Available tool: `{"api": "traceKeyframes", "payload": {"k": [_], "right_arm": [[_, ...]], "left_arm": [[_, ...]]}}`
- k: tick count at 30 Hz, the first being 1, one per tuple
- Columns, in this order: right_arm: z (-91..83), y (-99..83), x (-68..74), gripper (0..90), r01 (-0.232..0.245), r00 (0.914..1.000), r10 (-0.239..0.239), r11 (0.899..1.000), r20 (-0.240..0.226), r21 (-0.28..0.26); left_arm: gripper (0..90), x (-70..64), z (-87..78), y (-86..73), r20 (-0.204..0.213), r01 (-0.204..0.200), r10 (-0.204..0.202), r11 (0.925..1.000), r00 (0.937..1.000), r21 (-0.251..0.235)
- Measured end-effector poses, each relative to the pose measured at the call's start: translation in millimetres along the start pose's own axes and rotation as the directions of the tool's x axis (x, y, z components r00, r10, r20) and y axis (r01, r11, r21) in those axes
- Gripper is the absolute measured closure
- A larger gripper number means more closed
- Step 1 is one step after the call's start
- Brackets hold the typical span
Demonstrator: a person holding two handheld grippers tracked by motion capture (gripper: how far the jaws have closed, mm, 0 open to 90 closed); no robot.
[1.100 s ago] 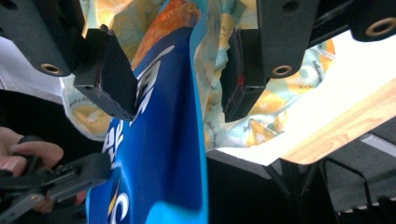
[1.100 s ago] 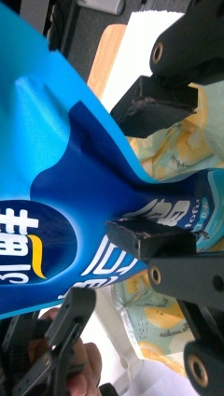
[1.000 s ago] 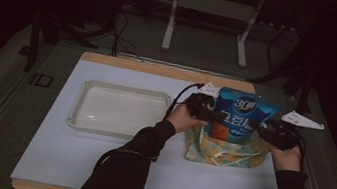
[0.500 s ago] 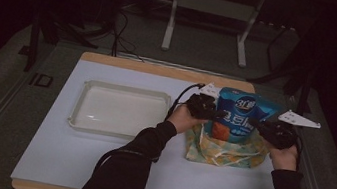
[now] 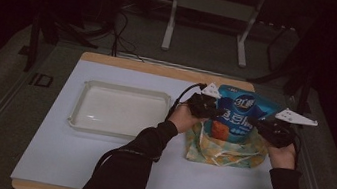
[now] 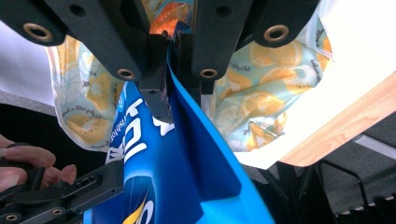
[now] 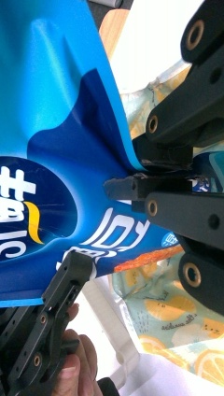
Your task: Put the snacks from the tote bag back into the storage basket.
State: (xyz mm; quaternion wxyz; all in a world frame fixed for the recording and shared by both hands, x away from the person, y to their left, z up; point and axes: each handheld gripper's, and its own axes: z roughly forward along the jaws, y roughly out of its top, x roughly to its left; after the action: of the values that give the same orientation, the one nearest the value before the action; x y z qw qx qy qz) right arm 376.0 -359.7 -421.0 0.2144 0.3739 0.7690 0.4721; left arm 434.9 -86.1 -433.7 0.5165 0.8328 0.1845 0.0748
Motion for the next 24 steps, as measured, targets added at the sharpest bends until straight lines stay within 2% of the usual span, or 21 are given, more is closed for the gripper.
{"api": "traceKeyframes", "payload": {"k": [14,24], "right_arm": [[-12.3,20.1,1.4,87.5,0.014,0.9999,-0.014,1.000,0.008,-0.021],[-27.2,45.5,6.8,88.0,0.045,0.9987,-0.044,0.998,0.025,-0.049]], "left_arm": [[88.2,-4.4,-13.4,23.3,-0.014,-0.022,0.021,0.9996,0.9997,-0.016],[88.5,-8.0,-31.0,50.7,-0.025,-0.049,0.048,0.9982,0.9985,-0.034]]}}
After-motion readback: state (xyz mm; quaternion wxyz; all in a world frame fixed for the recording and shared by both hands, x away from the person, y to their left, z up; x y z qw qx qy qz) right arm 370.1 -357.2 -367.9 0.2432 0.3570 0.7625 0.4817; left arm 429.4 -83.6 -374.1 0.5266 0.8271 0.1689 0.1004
